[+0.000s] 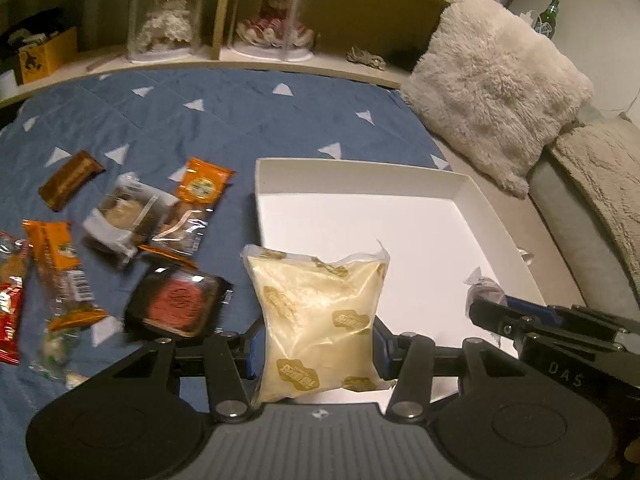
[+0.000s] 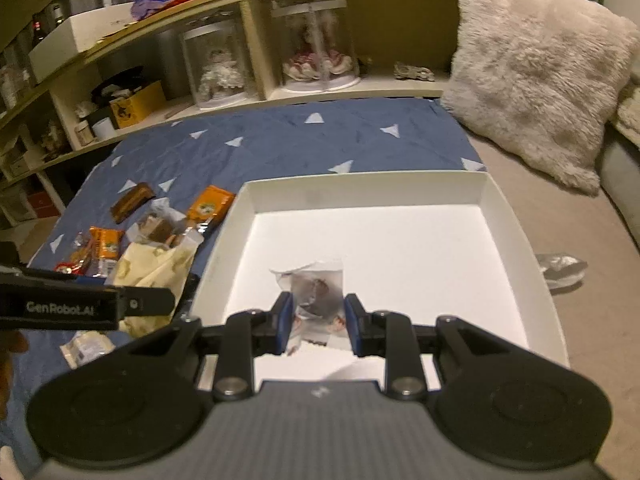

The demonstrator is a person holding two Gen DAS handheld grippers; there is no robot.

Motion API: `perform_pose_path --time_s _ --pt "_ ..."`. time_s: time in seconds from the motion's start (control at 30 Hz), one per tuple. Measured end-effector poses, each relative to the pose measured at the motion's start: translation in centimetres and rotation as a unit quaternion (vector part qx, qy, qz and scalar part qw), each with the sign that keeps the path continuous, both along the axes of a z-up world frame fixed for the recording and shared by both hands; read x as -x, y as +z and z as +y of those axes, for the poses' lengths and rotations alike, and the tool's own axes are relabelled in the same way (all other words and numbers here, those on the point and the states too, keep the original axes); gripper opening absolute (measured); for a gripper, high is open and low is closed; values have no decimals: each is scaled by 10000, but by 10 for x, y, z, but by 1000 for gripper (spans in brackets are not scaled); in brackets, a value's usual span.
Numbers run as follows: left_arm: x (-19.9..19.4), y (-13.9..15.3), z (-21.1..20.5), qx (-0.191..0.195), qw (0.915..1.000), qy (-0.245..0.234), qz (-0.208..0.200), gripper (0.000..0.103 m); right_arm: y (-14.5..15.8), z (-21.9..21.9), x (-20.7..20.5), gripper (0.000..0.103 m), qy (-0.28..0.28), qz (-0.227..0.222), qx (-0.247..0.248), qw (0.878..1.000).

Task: Organize snacks
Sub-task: 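Carry both held bags over the white tray box, then open both grippers to drop the bags into the white tray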

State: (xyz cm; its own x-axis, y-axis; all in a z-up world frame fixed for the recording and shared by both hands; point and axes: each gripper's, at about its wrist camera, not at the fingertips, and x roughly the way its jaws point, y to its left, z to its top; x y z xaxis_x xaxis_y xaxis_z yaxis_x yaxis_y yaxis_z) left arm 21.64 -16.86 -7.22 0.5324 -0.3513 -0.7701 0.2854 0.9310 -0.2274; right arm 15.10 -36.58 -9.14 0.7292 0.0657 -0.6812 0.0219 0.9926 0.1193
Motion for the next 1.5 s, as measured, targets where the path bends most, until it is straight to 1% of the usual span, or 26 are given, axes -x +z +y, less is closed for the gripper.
perform_pose_path --time_s 0.33,0.5,0.53,0.57,0.63,0.7,0.8,0.93,1.1,1.27,1.37,1.5 --pt "-6 -12 -23 78 9999 -52 80 52 -14 -33 -4 33 -546 272 -162 9980" --pt "-12 -15 -28 229 9997 36 79 53 -13 -32 -9 33 -606 275 -157 9977" --pt "-14 -16 -30 202 9997 40 107 55 -13 -33 -12 33 -598 261 -172 9977" --pt "-15 -17 -31 158 9998 33 134 59 -13 -34 -15 34 -613 250 -193 9976" --pt "-15 -18 -31 94 9999 9 124 65 -13 -36 -17 39 -701 229 -199 9971" --pt "-15 -18 -31 11 9999 -15 132 68 -13 -36 -17 61 -761 250 -185 9966" --pt "-14 -19 -31 -132 9997 -98 180 71 -14 -37 -18 69 -777 353 -189 9962" --pt "-11 -20 -29 -231 9993 -149 235 82 -15 -36 -16 75 -826 527 -109 9951" --pt "-8 -19 -25 -378 9989 -145 250 90 -17 -33 -11 83 -876 711 24 9936" --pt "-4 -17 -17 -523 9983 -136 231 100 -15 -30 -4 89 -928 724 98 9930" --pt "-1 -18 -9 -553 9981 -97 239 103 -14 -29 0 92 -980 729 121 9924" --pt "2 -18 1 -543 9982 -12 245 103 -13 -25 5 100 -987 785 162 9919"
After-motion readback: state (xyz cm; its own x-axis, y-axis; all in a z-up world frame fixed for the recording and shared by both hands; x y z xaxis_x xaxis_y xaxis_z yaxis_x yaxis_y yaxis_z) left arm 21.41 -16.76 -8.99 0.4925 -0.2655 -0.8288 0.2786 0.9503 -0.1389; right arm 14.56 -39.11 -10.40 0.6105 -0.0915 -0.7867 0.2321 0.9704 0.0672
